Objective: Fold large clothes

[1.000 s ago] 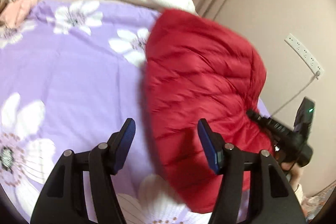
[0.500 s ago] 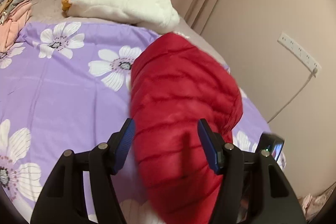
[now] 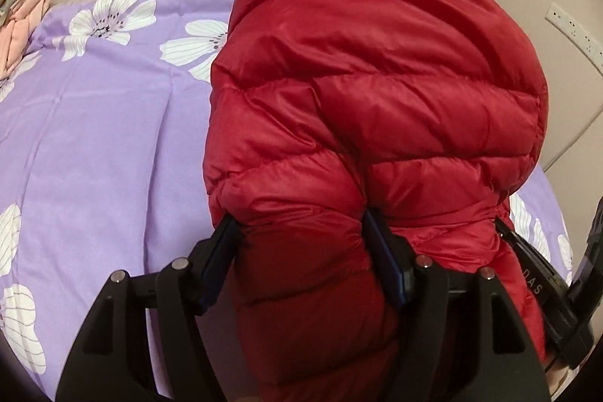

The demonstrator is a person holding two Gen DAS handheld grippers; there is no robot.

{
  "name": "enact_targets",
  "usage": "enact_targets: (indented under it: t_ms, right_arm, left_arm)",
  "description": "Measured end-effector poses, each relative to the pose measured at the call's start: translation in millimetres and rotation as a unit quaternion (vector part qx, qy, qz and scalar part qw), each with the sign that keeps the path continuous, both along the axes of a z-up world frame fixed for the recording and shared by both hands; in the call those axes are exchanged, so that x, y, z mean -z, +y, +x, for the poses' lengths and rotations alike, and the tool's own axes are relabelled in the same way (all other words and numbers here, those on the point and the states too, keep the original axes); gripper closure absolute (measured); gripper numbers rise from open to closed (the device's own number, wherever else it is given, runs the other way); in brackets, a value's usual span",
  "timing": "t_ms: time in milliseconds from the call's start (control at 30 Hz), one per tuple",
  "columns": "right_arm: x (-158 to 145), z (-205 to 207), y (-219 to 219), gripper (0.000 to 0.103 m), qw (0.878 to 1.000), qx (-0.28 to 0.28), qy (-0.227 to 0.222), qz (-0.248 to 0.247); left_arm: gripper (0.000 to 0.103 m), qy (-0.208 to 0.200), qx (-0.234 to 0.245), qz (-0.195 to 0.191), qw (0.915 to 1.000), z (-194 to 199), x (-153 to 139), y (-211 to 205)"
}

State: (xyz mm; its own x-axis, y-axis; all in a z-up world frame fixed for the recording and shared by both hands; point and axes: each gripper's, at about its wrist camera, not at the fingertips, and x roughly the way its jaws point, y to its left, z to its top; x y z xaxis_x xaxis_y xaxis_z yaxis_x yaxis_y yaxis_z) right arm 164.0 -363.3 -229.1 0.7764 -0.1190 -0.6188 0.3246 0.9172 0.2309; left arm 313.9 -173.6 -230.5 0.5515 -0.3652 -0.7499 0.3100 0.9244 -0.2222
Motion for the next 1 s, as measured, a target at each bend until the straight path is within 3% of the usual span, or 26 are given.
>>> enact_targets:
  t_ms: [233,300,433,533,700,767,900,967,1000]
  right_arm:
    - [-7.0,-3.8,2.7,0.083,1.0,0.0,0.003,-0.007]
    - [-16.5,-6.5,1.0,0.075,1.0,0.003,0.011,0.001]
    - [-36.2,-16.1,-6.7,0.07,0.999,0.004,0.012,0.034]
    - [-58.5,-24.2,-7.7,0.07,0.999,-0.001,-0.004,0.044]
    - [-110.5,-28.8,12.8,0.07,0.997,-0.022,-0.069,-0.004]
    - [-125.5,-20.6,20.3,0.07,0.995,-0.035,-0.09,-0.012]
    - [-132.7,10.1,26.2,0.07,0.996,-0.043,-0.072,-0.03]
    - [-133.0,21.9,24.7,0.07,0.996,-0.043,-0.067,-0.028]
    - [-133.0,26.5,23.6,0.07,0.997,-0.042,-0.066,-0.023]
  left_arm:
    - [0.032,0.002,-0.009,-0.007,0.9999,-4.8,-3.3,4.5]
    - [0.03,0.007,-0.007,-0.008,0.9999,-4.2,-4.6,6.7]
    - [0.03,0.018,-0.014,-0.015,0.9996,-6.7,-11.7,11.3]
    - [0.032,-0.018,-0.007,0.03,0.9994,-18.9,-25.1,0.8]
    - [0.037,-0.06,0.022,0.086,0.9942,-34.6,-47.1,-17.5]
    - [0.037,-0.051,0.021,0.071,0.996,-32.6,-58.7,-10.7]
    - [0.037,-0.04,-0.023,-0.032,0.9984,-18.9,-89.2,28.8]
    - [0.037,-0.057,-0.039,-0.04,0.9968,-2.3,-102.9,35.9]
    - [0.037,-0.061,-0.048,-0.023,0.9967,9.6,-107.6,35.7]
